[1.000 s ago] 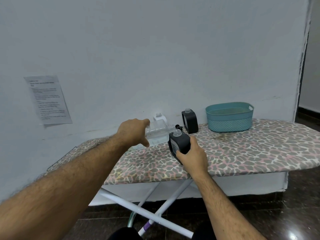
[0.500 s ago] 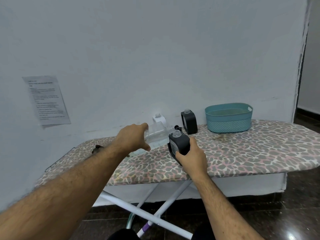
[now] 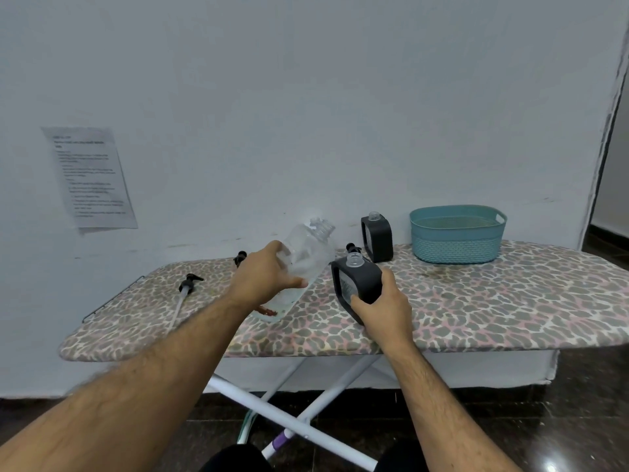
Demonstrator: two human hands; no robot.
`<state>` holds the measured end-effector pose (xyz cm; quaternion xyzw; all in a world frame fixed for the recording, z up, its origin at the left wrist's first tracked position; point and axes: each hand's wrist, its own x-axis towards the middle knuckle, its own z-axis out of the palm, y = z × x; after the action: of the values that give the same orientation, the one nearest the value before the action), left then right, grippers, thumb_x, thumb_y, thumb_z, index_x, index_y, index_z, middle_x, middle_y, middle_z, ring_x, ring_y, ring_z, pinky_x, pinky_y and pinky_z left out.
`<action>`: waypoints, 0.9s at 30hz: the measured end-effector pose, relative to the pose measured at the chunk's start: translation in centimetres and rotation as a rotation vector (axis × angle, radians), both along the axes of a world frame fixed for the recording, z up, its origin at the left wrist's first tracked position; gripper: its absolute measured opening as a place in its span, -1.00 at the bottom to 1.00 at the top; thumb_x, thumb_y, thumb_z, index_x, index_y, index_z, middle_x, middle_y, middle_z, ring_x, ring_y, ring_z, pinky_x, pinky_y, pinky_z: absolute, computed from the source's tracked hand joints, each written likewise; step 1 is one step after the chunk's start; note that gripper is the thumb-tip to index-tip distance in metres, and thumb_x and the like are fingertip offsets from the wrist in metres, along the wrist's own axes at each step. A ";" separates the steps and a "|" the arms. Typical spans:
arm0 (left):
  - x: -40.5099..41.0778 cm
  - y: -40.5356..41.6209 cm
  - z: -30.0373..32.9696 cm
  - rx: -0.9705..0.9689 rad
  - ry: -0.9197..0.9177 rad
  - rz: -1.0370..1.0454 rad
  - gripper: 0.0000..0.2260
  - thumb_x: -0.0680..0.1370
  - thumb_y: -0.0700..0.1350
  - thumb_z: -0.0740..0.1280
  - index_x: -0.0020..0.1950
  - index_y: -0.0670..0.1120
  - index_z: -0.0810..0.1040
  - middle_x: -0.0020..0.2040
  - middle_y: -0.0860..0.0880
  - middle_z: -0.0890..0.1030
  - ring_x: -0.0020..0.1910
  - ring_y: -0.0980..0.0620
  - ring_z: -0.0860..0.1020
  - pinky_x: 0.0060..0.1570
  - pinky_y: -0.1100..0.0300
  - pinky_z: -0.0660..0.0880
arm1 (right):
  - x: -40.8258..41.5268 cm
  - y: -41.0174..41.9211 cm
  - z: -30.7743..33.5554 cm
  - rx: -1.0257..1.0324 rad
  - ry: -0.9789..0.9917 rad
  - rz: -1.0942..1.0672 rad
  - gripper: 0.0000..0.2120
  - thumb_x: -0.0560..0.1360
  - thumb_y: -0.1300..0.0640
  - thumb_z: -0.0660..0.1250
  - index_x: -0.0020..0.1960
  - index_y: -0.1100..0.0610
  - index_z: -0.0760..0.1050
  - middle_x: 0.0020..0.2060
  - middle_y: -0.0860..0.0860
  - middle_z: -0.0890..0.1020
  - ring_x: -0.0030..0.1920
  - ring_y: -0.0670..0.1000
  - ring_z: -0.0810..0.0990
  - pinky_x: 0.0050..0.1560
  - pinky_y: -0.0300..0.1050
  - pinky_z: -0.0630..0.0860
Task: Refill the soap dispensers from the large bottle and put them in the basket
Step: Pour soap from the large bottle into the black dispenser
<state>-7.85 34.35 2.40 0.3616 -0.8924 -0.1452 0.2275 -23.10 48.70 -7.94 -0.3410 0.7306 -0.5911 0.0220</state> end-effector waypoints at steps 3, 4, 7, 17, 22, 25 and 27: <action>0.2 -0.7 -0.6 0.138 0.155 -0.006 -0.44 0.32 0.10 0.60 0.19 0.00 0.42 0.01 0.03 0.56 -0.13 0.13 0.54 -0.27 0.22 0.45 | -0.1 -0.1 -0.1 -0.032 -0.027 0.014 -0.50 0.43 0.08 0.48 0.31 -0.03 0.38 -0.04 -0.09 0.62 -0.07 -0.04 0.61 -0.12 -0.10 0.60; 0.2 -0.9 -0.8 0.176 0.206 -0.003 -0.45 0.32 0.10 0.60 0.18 0.00 0.43 0.01 0.03 0.56 -0.10 0.10 0.55 -0.22 0.18 0.49 | -0.2 -0.1 -0.1 -0.041 -0.039 0.015 -0.51 0.43 0.09 0.48 0.29 -0.03 0.39 -0.05 -0.10 0.62 -0.06 -0.05 0.61 -0.14 -0.15 0.58; 0.5 -1.9 -1.6 0.287 0.332 0.011 -0.46 0.33 0.07 0.59 0.19 -0.01 0.43 0.03 0.01 0.54 -0.03 0.04 0.56 -0.12 0.12 0.52 | -0.2 -0.3 -0.2 -0.068 -0.070 0.027 -0.52 0.42 0.13 0.50 0.28 0.01 0.41 -0.04 -0.10 0.62 -0.07 -0.09 0.61 -0.21 -0.25 0.53; 2.7 -5.8 -3.6 0.532 0.627 0.003 -0.44 0.39 -0.11 0.58 0.28 -0.09 0.40 0.16 -0.09 0.53 0.05 -0.01 0.55 -0.10 0.14 0.48 | 0.4 -1.1 0.0 -0.110 -0.085 0.053 -0.58 0.41 0.18 0.50 0.20 0.02 0.44 -0.04 -0.14 0.60 -0.04 -0.19 0.58 -0.23 -0.39 0.44; 4.0 -8.0 -4.0 0.587 0.741 0.012 -0.41 0.34 -0.12 0.60 0.27 -0.11 0.40 0.18 -0.08 0.54 0.08 -0.02 0.56 -0.06 0.11 0.49 | 1.0 -2.2 0.2 -0.117 -0.091 0.081 -0.60 0.41 0.21 0.50 0.17 -0.01 0.44 -0.04 -0.17 0.60 -0.04 -0.24 0.57 -0.22 -0.41 0.45; 4.7 -9.1 -4.1 0.576 0.784 0.043 -0.54 0.44 -0.22 0.52 0.22 -0.10 0.37 0.11 -0.04 0.52 0.00 0.04 0.54 -0.15 0.18 0.44 | 1.2 -2.8 0.4 -0.132 -0.105 0.098 -0.61 0.40 0.23 0.50 0.12 -0.01 0.43 -0.05 -0.18 0.60 -0.05 -0.21 0.58 -0.23 -0.42 0.46; 5.3 -9.9 -4.1 0.553 0.789 0.064 -0.54 0.45 -0.22 0.51 0.25 -0.11 0.36 0.10 -0.05 0.51 -0.01 0.04 0.53 -0.17 0.19 0.43 | 1.4 -3.2 0.5 -0.141 -0.117 0.111 -0.61 0.41 0.24 0.49 0.12 -0.01 0.42 -0.05 -0.19 0.59 -0.05 -0.23 0.57 -0.25 -0.45 0.47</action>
<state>-2.59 24.43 -1.74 0.3530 -0.6543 -0.4960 0.4486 -21.70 45.45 -7.42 -0.3464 0.6649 -0.6576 0.0732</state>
